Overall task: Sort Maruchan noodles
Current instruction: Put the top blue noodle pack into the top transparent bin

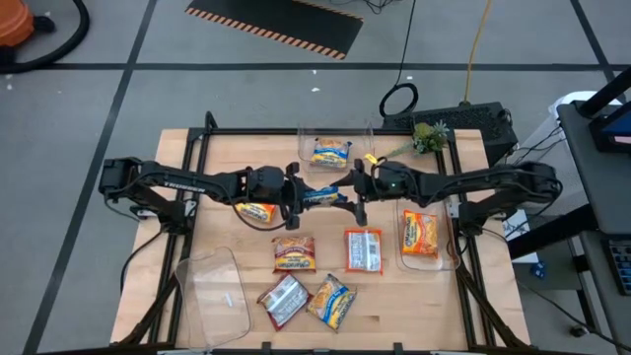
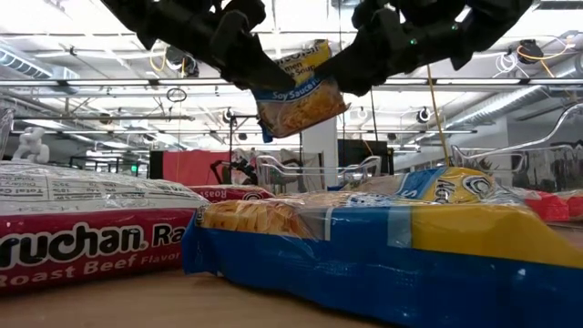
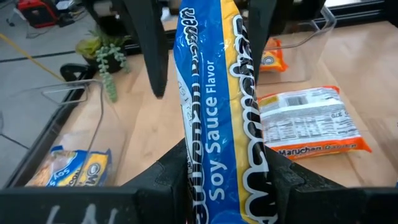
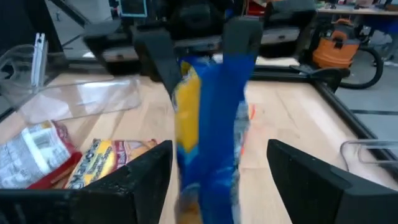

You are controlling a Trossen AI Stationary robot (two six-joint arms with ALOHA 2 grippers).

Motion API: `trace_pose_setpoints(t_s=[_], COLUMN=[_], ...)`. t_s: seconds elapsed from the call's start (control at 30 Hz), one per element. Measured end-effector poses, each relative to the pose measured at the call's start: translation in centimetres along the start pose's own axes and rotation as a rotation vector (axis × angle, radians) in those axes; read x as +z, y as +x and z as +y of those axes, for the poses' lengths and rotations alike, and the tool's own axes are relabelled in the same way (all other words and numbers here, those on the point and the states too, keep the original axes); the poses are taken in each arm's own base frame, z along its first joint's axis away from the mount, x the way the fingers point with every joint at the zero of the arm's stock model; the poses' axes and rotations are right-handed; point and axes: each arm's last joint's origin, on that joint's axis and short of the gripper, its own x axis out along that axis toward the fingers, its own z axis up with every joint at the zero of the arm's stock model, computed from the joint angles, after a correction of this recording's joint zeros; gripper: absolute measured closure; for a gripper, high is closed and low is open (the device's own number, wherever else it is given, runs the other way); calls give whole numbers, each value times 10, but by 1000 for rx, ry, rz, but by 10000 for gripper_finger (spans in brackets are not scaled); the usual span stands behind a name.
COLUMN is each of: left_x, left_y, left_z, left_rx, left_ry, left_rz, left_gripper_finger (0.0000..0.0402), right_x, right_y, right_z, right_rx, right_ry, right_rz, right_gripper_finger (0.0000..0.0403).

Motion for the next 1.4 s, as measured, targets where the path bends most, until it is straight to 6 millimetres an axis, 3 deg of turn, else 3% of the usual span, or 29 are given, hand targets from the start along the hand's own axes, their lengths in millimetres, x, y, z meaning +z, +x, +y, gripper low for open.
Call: trace_pose_setpoints(t_s=[0.23, 0.7, 0.93, 1.03, 1.23, 1.4], left_x=[1, 0, 1, 2, 11, 23], left_y=[0, 0, 0, -2, -23, -57], left_z=[0, 0, 0, 1, 0, 2], left_rx=[-1, -3, 8, 32, 161, 367], left_ry=[-3, -12, -34, -59, -30, -4], left_rz=[-7, -5, -5, -11, 16, 28], left_gripper_finger=[268, 268, 266, 244, 172, 152], right_x=[-3, -2, -2, 0, 6, 7], right_y=[12, 14, 14, 12, 4, -2], right_z=[0, 0, -1, -3, -19, -39], right_rx=[47, 64, 63, 55, -32, -86], right_ry=[-13, -77, -82, -77, 24, 135], right_rz=[16, 22, 19, 10, -12, -26], right_gripper_finger=[163, 297, 284, 284, 299, 290])
